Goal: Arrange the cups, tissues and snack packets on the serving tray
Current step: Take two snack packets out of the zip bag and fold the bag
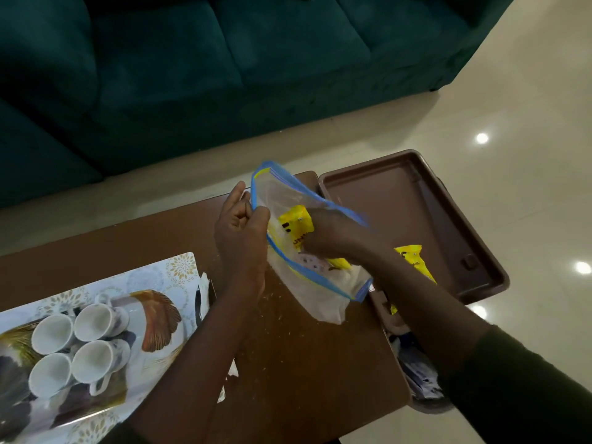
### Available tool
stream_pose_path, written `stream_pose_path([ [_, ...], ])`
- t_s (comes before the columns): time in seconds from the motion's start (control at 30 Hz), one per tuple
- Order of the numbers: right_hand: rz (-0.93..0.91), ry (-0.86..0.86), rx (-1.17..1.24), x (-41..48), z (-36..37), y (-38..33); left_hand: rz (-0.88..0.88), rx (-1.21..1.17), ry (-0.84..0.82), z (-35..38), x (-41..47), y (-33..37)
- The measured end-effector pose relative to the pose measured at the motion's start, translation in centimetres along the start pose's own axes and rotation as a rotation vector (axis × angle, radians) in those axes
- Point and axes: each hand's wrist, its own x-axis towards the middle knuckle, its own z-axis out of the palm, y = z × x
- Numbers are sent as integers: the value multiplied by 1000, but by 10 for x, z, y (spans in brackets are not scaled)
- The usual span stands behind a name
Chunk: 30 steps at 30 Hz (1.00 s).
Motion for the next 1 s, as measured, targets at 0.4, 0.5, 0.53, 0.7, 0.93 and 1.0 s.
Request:
stream_pose_path([
  [0.4,-148,316,641,-50,-83,-6,12,38,72,-4,4,-3],
  [0.5,-106,315,652,-43,-88,10,-6,18,84,0,0,2],
  [0.53,-92,309,648,-39,-88,17,-3,13,85,2,-2,3],
  [0.7,-4,303,691,-31,-89,70,8,32,103,9,2,2],
  [0.93,310,272,394,-34,-107,169,-55,-9,93,17,4,-8],
  [1.0,423,266,228,-34,-103,198,-49,6,93,21,3,-11],
])
